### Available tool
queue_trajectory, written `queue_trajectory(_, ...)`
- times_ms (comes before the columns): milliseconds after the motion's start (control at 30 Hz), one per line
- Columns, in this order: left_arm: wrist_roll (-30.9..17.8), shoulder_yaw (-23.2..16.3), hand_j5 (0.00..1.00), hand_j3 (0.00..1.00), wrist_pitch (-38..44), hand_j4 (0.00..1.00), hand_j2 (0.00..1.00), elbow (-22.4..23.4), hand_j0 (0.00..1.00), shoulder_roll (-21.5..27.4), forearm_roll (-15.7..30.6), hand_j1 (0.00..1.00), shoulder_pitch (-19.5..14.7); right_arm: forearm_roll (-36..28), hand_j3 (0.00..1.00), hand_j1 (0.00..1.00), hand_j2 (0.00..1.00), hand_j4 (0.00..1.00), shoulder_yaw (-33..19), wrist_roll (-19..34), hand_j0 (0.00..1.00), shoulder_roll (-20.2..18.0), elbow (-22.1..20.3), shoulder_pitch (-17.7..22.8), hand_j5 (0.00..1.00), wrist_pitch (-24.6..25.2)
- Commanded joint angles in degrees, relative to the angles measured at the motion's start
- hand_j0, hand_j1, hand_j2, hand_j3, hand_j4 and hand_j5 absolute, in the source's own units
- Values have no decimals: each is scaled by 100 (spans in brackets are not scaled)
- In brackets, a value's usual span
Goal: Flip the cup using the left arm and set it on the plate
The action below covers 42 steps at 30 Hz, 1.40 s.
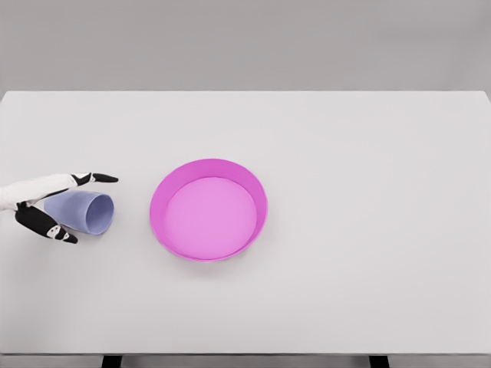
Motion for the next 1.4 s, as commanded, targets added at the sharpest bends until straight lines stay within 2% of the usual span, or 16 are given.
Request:
queue_trajectory(0,1,-8,100,100,20,100,100,1,100,-4,-43,100,0,1,100,100,100,100,1,1,100,0,2,0,100,0)
queue_trajectory(467,-26,-8,99,99,275,99,99,-51,99,-13,-421,99,-62,1,100,100,100,100,1,1,100,0,2,0,100,0)
queue_trajectory(567,-26,-8,82,82,275,82,82,-69,82,-48,-368,82,-62,1,100,100,100,100,1,1,100,0,2,0,100,0)
queue_trajectory(733,-17,-8,70,70,372,70,70,-69,70,-145,-306,70,-44,1,100,100,100,100,1,1,100,0,2,0,100,0)
queue_trajectory(1100,-26,-8,66,66,609,66,66,-78,66,-136,-289,66,-18,1,100,100,100,100,1,1,100,0,2,0,100,0)
queue_trajectory(1167,-17,1,65,65,609,65,65,-201,65,-110,-183,65,-17,1,100,100,100,100,1,1,100,0,2,0,100,0)
queue_trajectory(1300,1,63,63,63,547,63,63,-728,63,154,458,63,0,1,100,100,100,100,1,1,100,0,2,0,100,0)
queue_trajectory(1367,1,89,63,63,530,63,63,-807,63,224,590,63,-18,1,100,100,100,100,1,1,100,0,2,0,100,0)
